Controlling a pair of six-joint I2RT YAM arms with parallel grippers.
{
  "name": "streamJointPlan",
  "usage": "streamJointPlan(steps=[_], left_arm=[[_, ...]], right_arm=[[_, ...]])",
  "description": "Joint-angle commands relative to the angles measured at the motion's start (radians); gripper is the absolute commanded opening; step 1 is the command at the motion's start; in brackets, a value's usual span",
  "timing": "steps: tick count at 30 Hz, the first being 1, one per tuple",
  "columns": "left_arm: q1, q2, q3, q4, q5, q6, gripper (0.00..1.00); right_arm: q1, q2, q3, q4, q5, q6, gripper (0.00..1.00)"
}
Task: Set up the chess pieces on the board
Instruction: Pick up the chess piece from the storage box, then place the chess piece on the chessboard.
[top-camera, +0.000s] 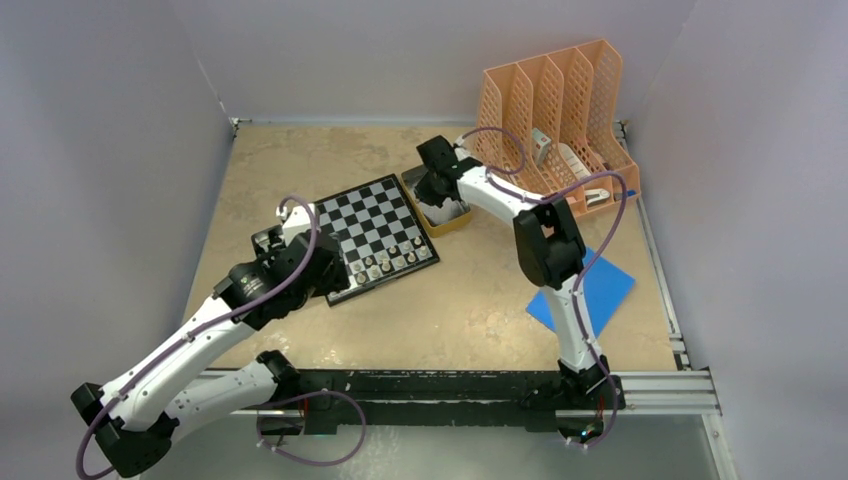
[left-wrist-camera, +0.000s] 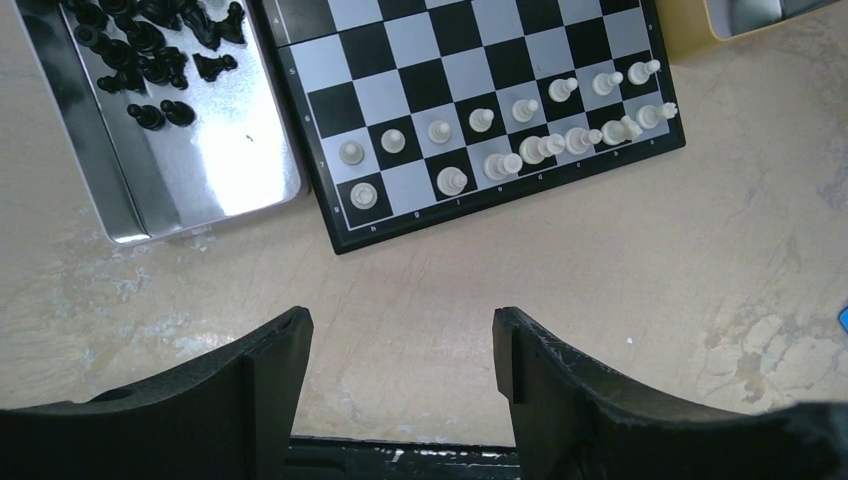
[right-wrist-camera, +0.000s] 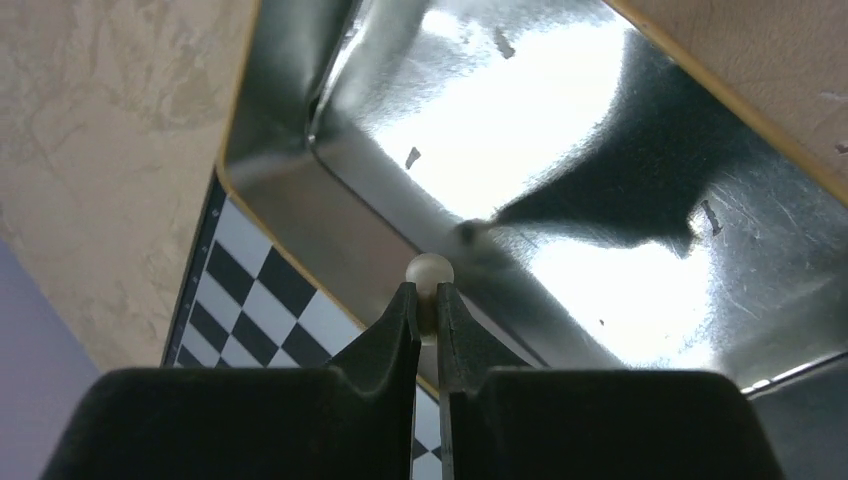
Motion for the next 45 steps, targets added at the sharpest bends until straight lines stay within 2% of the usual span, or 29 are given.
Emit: streamJointPlan(steps=[1,7,13,17,19,25,29,36,40,45], left_arm=[[-0.006,-0.034,-0.02,0.05,-0.043,0.063,0.67],[-0.005,-0.048,-0.041,0.105,-0.058,0.123,0.69],[-0.005,-0.105,-0.036,0.153,0.055,0.211,0.71],[-0.005,-0.204,-0.052,0.218,0.197,0.306,0.7],[-0.005,-0.273,-0.077,0.261,0.246,0.347,0.69],[-0.005,-0.483,-0.158,0.33,0.285,0.389,0.69],[-0.005,-0.527,-0.186,0.349,0.261,0.416,0.7],[-0.005,-0.462,-0.143,0.354,0.227,0.476,0.7],[-0.005,-0.459,-0.112,0.363,0.204,0.457,0.7],[-0.005,-0.458,-0.029,0.311,0.162,0.362,0.7]], right_arm=[[0.0,-0.136,0.029,0.02,0.014,-0.156,0.05],[0.0,-0.214,-0.067,0.09,0.033,-0.302,0.05],[0.0,-0.268,0.021,-0.007,0.091,-0.487,0.06],[0.001,-0.368,-0.056,0.025,0.054,-0.599,0.07],[0.004,-0.423,-0.112,0.053,-0.024,-0.632,0.07],[0.097,-0.516,-0.224,0.062,-0.1,-0.666,0.08],[0.176,-0.496,-0.23,0.077,-0.109,-0.686,0.08],[0.269,-0.401,-0.169,0.062,-0.123,-0.741,0.06],[0.327,-0.359,-0.132,0.053,-0.125,-0.754,0.06],[0.383,-0.293,-0.073,0.03,-0.125,-0.754,0.07]])
